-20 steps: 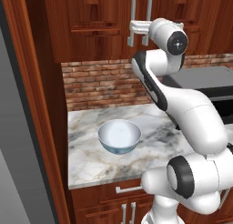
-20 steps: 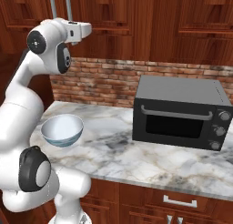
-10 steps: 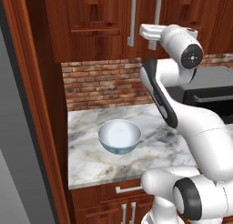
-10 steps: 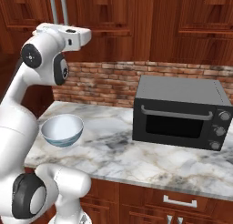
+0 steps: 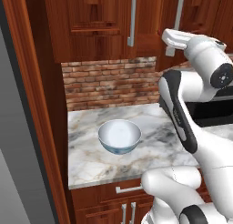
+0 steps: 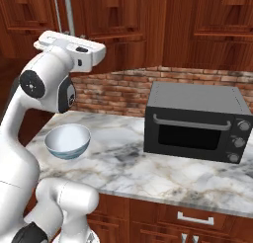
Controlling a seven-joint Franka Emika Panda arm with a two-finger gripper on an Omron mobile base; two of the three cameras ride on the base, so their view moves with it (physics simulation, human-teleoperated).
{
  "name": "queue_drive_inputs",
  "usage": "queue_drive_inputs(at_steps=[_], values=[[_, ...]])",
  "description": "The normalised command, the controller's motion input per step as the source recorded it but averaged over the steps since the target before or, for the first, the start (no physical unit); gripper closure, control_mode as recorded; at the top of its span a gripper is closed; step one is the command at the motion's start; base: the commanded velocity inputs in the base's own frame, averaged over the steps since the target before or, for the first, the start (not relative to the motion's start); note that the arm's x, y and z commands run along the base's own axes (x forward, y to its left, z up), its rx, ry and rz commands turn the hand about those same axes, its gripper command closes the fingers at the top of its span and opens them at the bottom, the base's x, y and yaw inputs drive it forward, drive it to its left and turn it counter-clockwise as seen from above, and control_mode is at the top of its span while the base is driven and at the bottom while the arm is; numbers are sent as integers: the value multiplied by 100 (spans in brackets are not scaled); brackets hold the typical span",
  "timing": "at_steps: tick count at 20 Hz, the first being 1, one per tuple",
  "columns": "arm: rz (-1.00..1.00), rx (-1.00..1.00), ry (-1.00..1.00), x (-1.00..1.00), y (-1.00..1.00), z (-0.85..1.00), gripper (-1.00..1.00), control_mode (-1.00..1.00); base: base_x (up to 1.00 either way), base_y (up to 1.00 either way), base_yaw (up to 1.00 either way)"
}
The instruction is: Open the cabinet. Pick the tangerine and kiwi from the cabinet and place them into the bowl. Then close the cabinet.
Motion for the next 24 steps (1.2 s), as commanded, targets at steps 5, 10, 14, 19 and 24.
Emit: queue_drive_inputs(at_steps=[5,10,14,19,24], values=[[-3,16,0,-94,-100,30,100,-100,0,0,0],[-3,18,0,-78,-98,20,100,-100,0,0,0],[0,1,0,-8,-17,0,-100,-100,0,0,0],[0,0,0,-55,0,-18,-100,-100,0,0,0],[0,0,0,-100,0,-35,-100,-100,0,0,0]])
